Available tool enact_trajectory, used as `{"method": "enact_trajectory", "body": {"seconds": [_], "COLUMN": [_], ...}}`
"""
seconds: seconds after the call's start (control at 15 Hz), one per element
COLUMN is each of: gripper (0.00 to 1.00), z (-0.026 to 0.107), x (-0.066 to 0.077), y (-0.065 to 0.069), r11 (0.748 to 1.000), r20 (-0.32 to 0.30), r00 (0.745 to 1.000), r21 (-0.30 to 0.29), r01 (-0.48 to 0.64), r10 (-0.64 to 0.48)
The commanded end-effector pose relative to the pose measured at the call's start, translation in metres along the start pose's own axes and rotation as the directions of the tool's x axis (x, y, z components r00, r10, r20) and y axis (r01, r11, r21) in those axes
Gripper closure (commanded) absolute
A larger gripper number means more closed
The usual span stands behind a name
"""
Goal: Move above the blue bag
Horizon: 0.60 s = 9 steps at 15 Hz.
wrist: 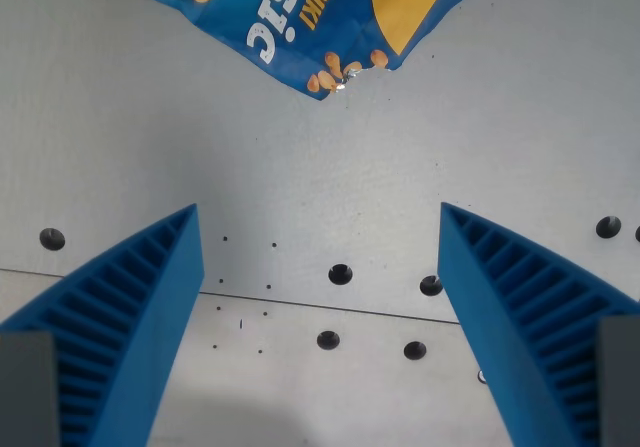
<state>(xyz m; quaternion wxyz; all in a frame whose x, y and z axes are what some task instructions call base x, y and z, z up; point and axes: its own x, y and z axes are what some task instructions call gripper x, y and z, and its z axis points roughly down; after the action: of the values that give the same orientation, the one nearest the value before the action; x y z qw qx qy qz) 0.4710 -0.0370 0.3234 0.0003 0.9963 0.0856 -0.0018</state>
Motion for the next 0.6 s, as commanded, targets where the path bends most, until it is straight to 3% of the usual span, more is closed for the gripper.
{"method": "enact_trajectory", "body": {"seconds": [0.07, 0.6], "gripper": [0.0, 0.0], "z": [-0.0022, -0.0004], "x": [-0.0001, 0.0016], "y": [0.0, 0.0], "r11": [1.0, 1.0], "r20": [-0.004, -0.006], "r00": [1.0, 1.0], "r21": [-0.001, -0.001], "r01": [0.001, -0.008], "r10": [-0.001, 0.008]}}
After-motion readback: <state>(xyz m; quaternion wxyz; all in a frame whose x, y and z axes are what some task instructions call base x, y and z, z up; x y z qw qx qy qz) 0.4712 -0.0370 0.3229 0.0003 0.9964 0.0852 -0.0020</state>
